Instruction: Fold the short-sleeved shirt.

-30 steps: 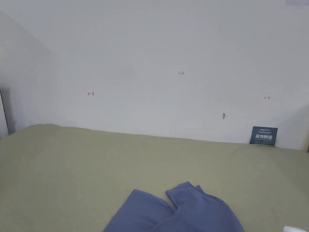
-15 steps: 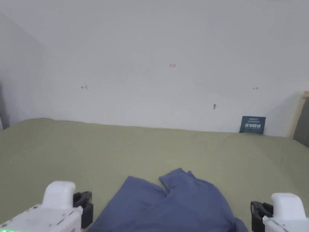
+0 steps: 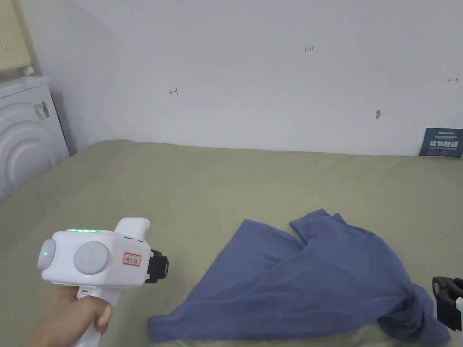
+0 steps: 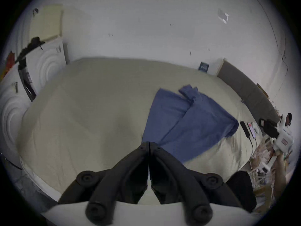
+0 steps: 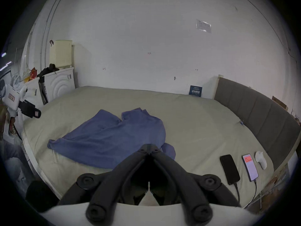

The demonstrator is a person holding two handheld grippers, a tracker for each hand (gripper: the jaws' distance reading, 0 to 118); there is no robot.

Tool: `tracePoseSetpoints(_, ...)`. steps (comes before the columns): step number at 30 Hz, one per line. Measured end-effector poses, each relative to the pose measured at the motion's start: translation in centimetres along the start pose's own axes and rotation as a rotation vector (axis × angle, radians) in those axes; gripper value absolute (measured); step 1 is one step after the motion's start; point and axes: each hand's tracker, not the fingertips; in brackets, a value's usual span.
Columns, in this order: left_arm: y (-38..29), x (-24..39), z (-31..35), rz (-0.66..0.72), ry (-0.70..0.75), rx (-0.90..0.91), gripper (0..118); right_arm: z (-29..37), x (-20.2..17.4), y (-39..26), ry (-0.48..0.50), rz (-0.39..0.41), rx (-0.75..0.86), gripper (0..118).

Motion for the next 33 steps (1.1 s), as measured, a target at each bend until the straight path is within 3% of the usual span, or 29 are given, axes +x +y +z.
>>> tracePoseSetpoints(1,-0.1,-0.3,-0.9,0.007,-0.006,-0.061,5,-0.2,0.0,-0.2,0.003,-0.002,-0.008,0)
tracePoseSetpoints(2,-0.6,-0.6,-2.1,0.022,-0.009,-0.113,16,-0.4,-0.1,-0.4,0.006,-0.003,-0.019,0)
tracePoseSetpoints(3,-1.1,-1.0,-3.6,0.046,0.003,-0.149,37,-0.6,-0.1,-0.6,0.008,-0.002,-0.027,0)
tracePoseSetpoints(4,-1.7,-1.1,-4.8,0.056,0.013,-0.182,72,-0.8,-0.2,-0.7,0.011,0.0,-0.035,0)
tracePoseSetpoints(5,-2.4,-1.1,-5.9,0.065,0.014,-0.203,87,-1.1,-0.2,-0.8,0.016,0.002,-0.047,0)
tracePoseSetpoints(6,-2.9,-1.1,-7.1,0.071,0.025,-0.229,91,-1.4,-0.3,-0.9,0.021,0.003,-0.06,0)
tracePoseSetpoints(10,-4.8,-2.0,-11.0,0.101,0.052,-0.312,91,-2.7,-0.4,-1.0,0.025,0.015,-0.086,0)
tracePoseSetpoints(12,-5.9,-2.2,-11.2,0.116,0.055,-0.29,79,-3.3,-0.5,-0.7,0.019,0.033,-0.089,0)
tracePoseSetpoints(14,-6.1,-2.2,-10.2,0.099,0.114,-0.178,48,-3.7,-0.5,-0.4,0.02,0.057,-0.085,0)
tracePoseSetpoints(15,-5.9,-3.5,-10.1,0.128,0.063,-0.133,21,-4.1,-0.6,-0.2,0.019,0.07,-0.083,0)
tracePoseSetpoints(16,-5.9,-3.8,-9.8,0.15,0.012,-0.107,7,-4.4,-0.6,0.0,0.024,0.084,-0.085,0)
tracePoseSetpoints(20,-5.6,-3.9,-9.8,0.121,0.025,-0.098,6,-7.1,-1.0,1.6,0.06,0.163,-0.108,0)
tracePoseSetpoints(25,-5.8,-3.8,-9.8,0.138,0.019,-0.085,6,-13.6,0.0,7.4,0.126,0.142,-0.119,0)
tracePoseSetpoints(30,-6.1,-2.9,-9.4,0.141,0.022,-0.077,6,-25.1,1.3,13.6,0.14,0.218,-0.262,0)
tracePoseSetpoints(33,-6.4,-2.3,-9.2,0.164,0.02,-0.069,6,-31.8,2.2,15.3,0.139,0.225,-0.352,2)
